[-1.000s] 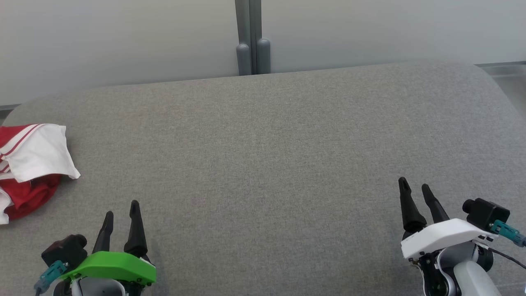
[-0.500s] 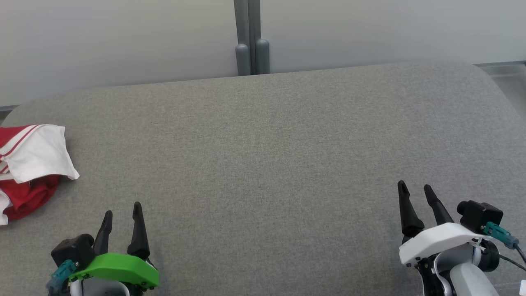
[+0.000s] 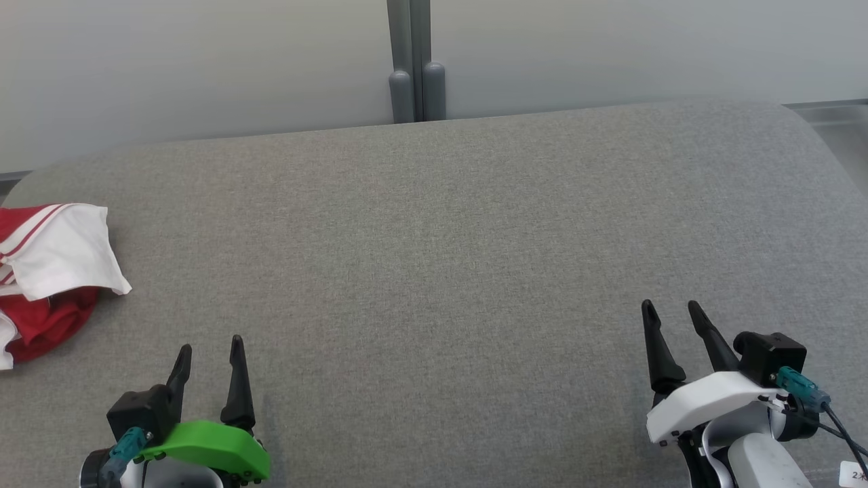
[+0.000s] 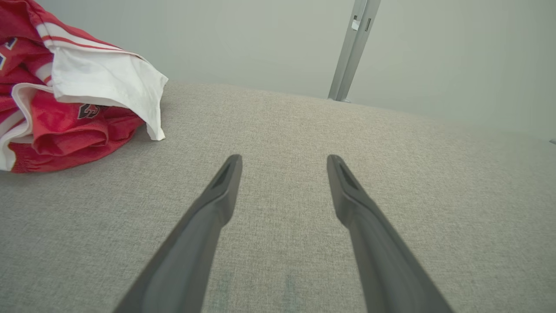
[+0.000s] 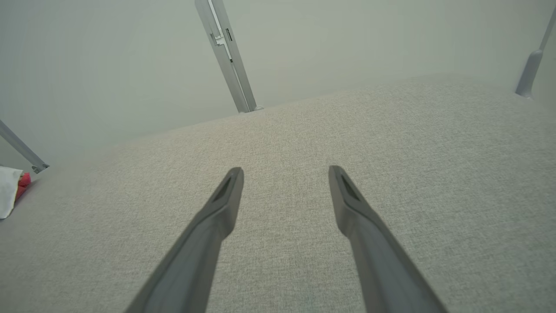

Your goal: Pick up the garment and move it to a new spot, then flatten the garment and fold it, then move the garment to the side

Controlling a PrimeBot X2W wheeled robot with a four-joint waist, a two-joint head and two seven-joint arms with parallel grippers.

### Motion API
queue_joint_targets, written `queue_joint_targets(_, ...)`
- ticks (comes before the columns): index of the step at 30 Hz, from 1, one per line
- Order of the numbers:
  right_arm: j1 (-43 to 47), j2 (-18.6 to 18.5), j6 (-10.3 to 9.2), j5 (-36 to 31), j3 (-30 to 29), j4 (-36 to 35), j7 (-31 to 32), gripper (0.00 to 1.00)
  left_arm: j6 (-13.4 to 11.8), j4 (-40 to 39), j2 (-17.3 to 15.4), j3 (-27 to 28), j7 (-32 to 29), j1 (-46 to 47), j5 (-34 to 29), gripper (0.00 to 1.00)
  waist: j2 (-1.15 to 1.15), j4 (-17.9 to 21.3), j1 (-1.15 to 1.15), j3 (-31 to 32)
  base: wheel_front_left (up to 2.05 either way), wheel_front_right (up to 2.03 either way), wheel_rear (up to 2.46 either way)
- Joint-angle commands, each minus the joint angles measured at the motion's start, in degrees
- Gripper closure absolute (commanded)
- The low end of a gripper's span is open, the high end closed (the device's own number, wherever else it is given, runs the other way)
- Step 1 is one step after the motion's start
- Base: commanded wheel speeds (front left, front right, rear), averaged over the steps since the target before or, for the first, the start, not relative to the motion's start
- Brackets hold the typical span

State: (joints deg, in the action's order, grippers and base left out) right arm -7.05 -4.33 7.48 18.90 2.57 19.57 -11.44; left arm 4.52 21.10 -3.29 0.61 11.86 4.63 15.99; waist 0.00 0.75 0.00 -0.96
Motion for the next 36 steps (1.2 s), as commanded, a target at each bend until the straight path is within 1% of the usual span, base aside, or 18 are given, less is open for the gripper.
queue_joint_targets(1, -0.9, -0.2, 0.01, -1.6, 0.2, 0.0, -0.6, 0.00, -0.2, 0.0, -0.2, 0.1, 0.6, 0.3, -1.6, 0.00, 0.00, 0.0, 0.00, 0.0, 0.00, 0.00, 0.00)
queue_joint_targets(30, -1.0, 0.0, 0.01, -13.6, -0.1, 0.2, -3.9, 0.00, -0.7, 0.6, 0.2, 0.3, 3.4, -0.2, -13.5, 0.00, 0.00, 0.0, 0.00, -0.4, 0.00, 0.00, 0.00)
queue_joint_targets(36, -1.0, 0.1, 0.01, -13.8, -0.6, 0.1, -3.8, 0.00, -0.7, 0.6, 0.3, 0.7, 3.4, -0.2, -13.3, 0.00, 0.00, -0.2, 0.00, -0.6, 0.00, 0.00, 0.00)
